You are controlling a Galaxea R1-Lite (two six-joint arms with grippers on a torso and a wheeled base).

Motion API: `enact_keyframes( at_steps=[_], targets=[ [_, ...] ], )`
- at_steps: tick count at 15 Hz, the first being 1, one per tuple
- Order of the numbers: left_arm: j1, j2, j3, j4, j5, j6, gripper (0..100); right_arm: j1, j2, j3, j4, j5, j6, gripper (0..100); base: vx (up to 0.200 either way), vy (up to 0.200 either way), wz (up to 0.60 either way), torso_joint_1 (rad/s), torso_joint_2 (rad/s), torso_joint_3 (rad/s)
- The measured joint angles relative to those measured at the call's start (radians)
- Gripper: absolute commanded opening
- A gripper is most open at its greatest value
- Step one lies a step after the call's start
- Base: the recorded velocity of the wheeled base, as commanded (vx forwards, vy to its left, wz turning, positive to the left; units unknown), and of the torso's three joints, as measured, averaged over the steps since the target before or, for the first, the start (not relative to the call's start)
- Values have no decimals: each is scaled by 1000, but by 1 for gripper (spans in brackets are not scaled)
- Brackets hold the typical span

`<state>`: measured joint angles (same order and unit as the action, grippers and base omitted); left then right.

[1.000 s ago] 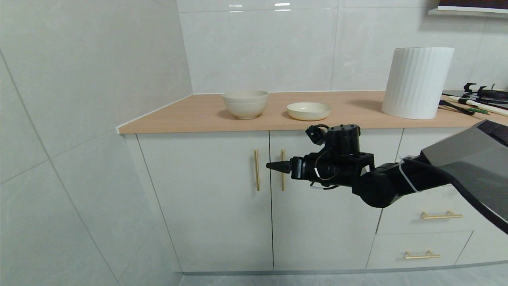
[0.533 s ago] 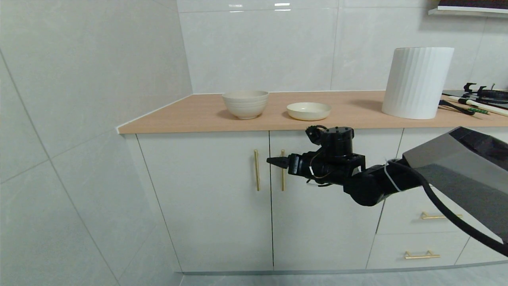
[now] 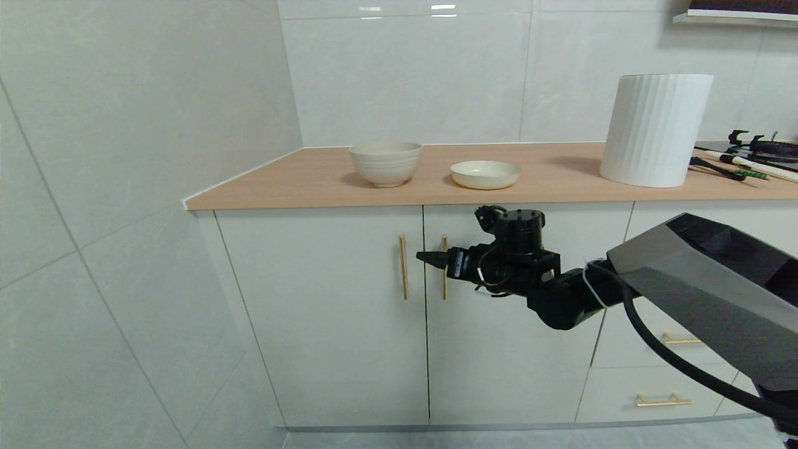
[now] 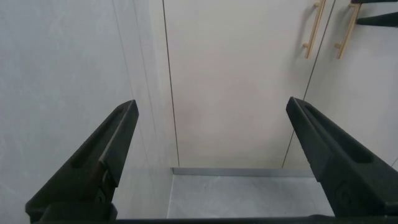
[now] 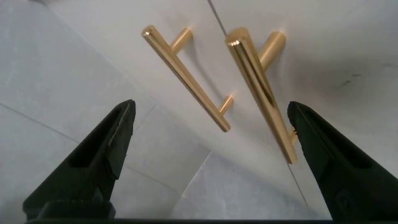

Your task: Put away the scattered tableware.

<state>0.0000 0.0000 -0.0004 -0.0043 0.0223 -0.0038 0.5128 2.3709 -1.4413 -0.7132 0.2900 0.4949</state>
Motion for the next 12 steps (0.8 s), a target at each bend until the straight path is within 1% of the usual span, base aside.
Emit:
enact_keyframes(
  at_steps=[5,7,9,12],
  targets=[
    [0,0,0,0,0,0,100,11,40,-20,-36,-5,11,100,0,0,0,0,0,0],
    [0,0,0,0,0,0,100,15,53,-39,-42,-33,19,100,0,0,0,0,0,0],
    [0,0,0,0,0,0,100,19,60,-46,-42,-38,19,100,0,0,0,0,0,0],
    [0,0,0,0,0,0,100,45,60,-38,-44,-43,43,100,0,0,0,0,0,0]
  ],
)
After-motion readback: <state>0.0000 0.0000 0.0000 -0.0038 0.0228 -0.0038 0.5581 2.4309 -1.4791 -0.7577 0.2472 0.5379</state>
